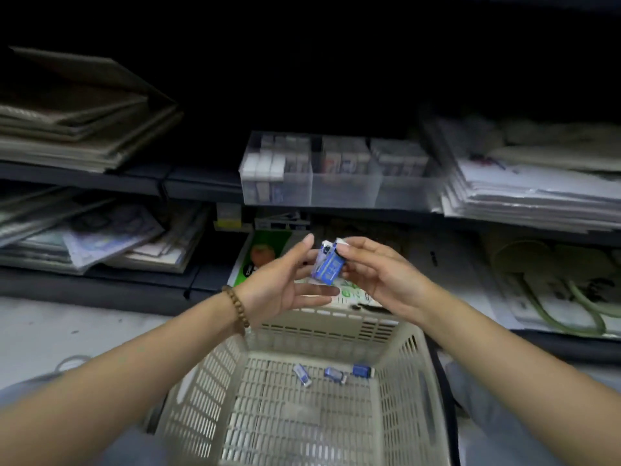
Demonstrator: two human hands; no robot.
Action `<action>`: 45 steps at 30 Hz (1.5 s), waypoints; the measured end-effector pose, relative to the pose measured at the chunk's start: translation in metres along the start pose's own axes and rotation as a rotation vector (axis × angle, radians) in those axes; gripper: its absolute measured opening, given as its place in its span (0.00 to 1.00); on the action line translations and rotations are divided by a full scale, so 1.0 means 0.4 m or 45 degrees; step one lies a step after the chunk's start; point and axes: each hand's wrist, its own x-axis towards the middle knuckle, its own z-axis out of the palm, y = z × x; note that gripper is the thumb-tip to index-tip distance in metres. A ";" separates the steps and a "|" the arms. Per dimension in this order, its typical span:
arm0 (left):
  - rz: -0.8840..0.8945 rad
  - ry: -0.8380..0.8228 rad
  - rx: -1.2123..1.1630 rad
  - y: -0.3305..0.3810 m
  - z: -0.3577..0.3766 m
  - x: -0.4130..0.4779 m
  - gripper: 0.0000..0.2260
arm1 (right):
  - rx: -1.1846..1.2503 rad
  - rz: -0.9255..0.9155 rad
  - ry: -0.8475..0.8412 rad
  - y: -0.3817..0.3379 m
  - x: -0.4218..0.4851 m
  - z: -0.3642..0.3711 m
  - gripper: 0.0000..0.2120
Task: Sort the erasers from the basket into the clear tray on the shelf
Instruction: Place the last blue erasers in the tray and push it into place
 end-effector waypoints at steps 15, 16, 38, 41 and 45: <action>0.371 0.000 0.573 0.057 0.070 0.054 0.20 | -0.716 -0.620 0.424 -0.035 -0.014 -0.017 0.14; 0.362 0.029 0.558 0.056 0.067 0.060 0.18 | -0.786 -0.636 0.434 -0.034 -0.010 -0.017 0.14; 0.984 0.576 0.721 0.280 -0.138 0.068 0.24 | -0.707 -0.366 0.030 -0.310 0.251 0.120 0.18; 0.810 0.726 0.754 0.261 -0.220 0.080 0.26 | -0.977 -0.317 0.170 -0.340 0.306 0.136 0.20; 0.715 0.710 0.699 0.230 -0.244 0.106 0.26 | -1.577 -0.241 0.325 -0.334 0.358 0.163 0.29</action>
